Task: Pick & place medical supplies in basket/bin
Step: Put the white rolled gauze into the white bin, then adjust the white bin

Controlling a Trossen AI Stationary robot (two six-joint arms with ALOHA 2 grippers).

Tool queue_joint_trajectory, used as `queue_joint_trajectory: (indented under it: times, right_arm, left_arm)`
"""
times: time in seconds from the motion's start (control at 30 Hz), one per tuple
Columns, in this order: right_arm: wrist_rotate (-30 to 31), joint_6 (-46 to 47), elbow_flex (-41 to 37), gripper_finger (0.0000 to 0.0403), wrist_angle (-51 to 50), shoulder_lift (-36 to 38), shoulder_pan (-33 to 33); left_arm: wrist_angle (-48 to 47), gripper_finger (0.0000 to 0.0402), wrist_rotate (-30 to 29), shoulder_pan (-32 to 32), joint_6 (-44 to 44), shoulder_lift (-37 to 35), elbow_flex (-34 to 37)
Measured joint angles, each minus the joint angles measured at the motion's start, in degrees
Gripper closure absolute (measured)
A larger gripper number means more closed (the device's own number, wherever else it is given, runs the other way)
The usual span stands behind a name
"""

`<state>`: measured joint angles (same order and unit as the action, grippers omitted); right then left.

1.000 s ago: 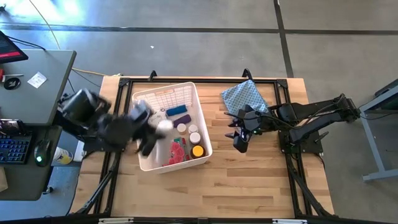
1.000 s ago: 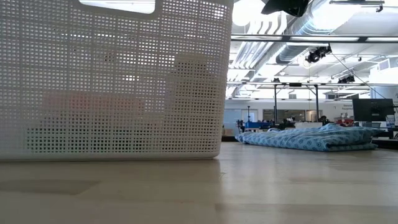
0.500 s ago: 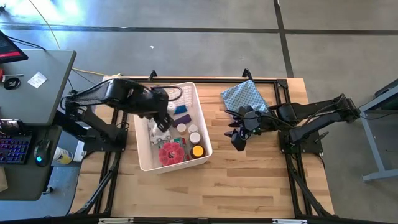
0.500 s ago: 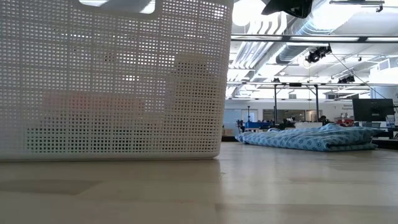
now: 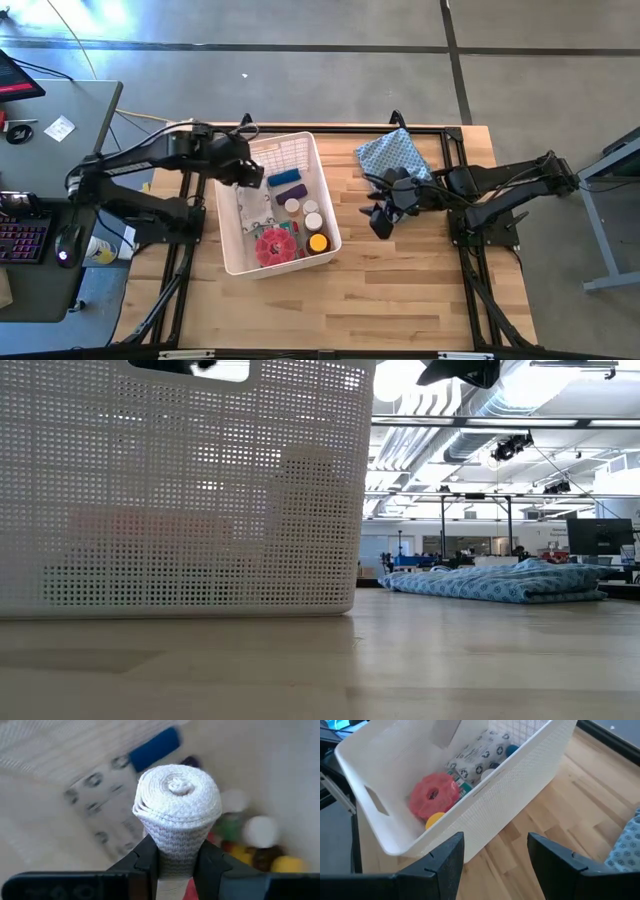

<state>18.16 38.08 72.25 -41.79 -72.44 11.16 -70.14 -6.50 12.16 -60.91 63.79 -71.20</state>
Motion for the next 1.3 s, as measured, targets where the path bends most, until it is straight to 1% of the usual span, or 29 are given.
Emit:
queue_joint_trajectory:
  times: [0.17,0.37,0.53,0.83,0.97,1.13,1.23,1.3]
  right_arm:
    - [0.1,-0.8,0.0,0.0194,0.2,0.0,0.0]
    - [0.4,-0.6,0.0,0.0194,0.7,0.0,0.0]
    - [0.4,-0.6,0.0,0.0194,0.8,0.0,0.0]
    - [0.5,0.5,0.0,0.0194,0.9,0.0,0.0]
    - [0.5,0.4,0.0,0.0194,0.9,0.0,0.0]
    - [0.5,0.4,0.0,0.0194,0.9,0.0,0.0]
    - [0.4,0.4,0.0,0.0194,0.9,0.0,0.0]
    - [0.4,0.4,0.0,0.0194,0.9,0.0,0.0]
  left_arm:
    - [-1.6,0.0275,1.0,0.3,-3.7,1.5,3.2]
    - [-5.0,0.0259,-2.2,0.3,-10.2,3.6,3.6]
    - [-6.3,0.0218,-3.6,0.3,-14.3,4.0,3.6]
    - [-6.4,0.0118,-3.0,0.2,-14.4,4.3,3.6]
    - [-6.2,0.0082,-2.4,0.2,-14.1,4.3,3.6]
    - [-6.0,0.0054,0.0,0.2,-13.0,4.2,3.1]
    - [-6.4,0.0047,0.2,0.2,-12.6,4.2,0.6]
    - [-6.3,0.0046,0.2,0.2,-10.8,4.2,-2.2]
